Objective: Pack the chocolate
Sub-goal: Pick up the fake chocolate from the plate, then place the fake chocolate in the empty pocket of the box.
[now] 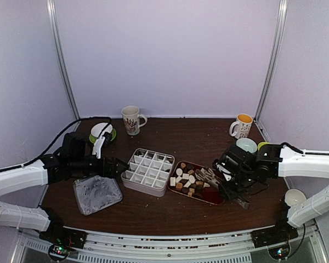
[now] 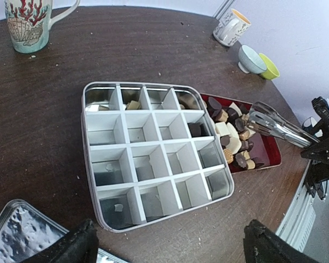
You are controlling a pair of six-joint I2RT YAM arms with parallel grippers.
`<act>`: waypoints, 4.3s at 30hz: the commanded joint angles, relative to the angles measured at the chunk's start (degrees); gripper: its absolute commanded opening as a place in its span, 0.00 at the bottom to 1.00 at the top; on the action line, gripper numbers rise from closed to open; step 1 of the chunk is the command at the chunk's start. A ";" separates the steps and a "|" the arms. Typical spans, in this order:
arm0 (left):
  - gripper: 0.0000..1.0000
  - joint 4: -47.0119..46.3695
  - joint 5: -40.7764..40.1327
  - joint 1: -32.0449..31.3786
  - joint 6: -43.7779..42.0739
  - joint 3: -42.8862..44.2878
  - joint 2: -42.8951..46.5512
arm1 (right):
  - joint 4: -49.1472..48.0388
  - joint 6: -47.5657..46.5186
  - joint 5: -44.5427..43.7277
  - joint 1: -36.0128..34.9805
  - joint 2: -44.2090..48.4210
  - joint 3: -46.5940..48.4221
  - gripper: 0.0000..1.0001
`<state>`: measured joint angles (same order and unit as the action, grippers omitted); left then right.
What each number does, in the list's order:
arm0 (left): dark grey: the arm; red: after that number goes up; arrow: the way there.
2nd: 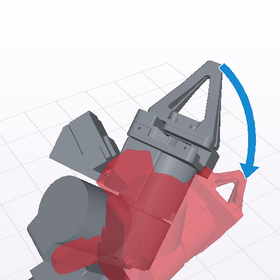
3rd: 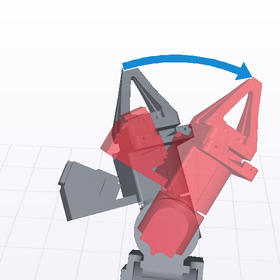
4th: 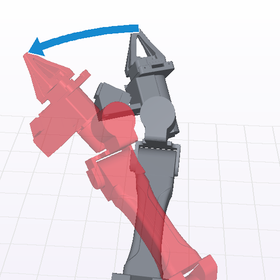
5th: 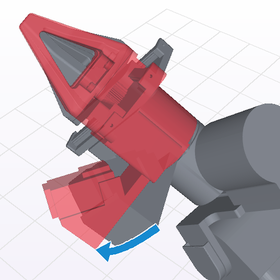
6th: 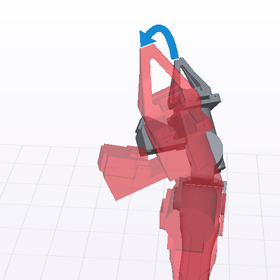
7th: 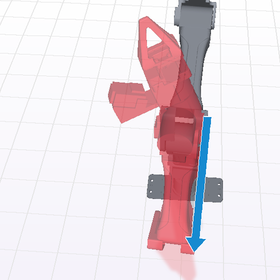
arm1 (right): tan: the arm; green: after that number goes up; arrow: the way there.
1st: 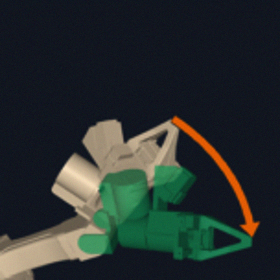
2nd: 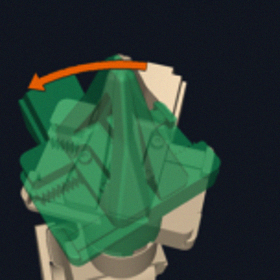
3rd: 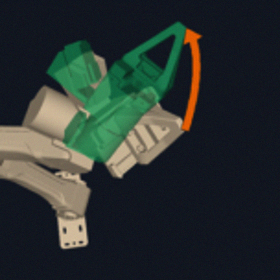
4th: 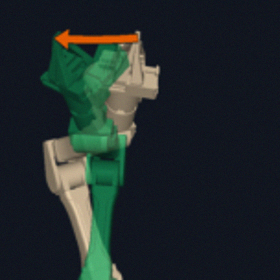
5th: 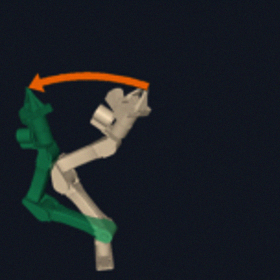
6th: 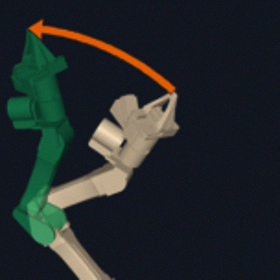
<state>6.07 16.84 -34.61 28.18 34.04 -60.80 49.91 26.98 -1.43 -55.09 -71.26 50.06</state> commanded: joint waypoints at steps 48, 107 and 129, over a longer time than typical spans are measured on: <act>0.95 -4.81 -3.39 -0.36 -2.12 -3.63 9.09 | 0.07 6.76 -1.37 3.70 -0.53 -5.13 0.38; 0.95 -1.81 -2.79 -0.34 -2.53 1.27 3.47 | -12.35 -5.46 0.67 -6.20 -29.54 27.93 0.31; 0.94 -1.40 -2.78 -0.29 -2.25 1.49 3.58 | -9.88 -7.38 -0.29 -6.34 -28.23 28.53 0.43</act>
<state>5.34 14.09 -34.61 26.50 34.11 -57.23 39.03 21.28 -1.32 -61.32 -100.51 76.77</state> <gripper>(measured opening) 0.945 0.430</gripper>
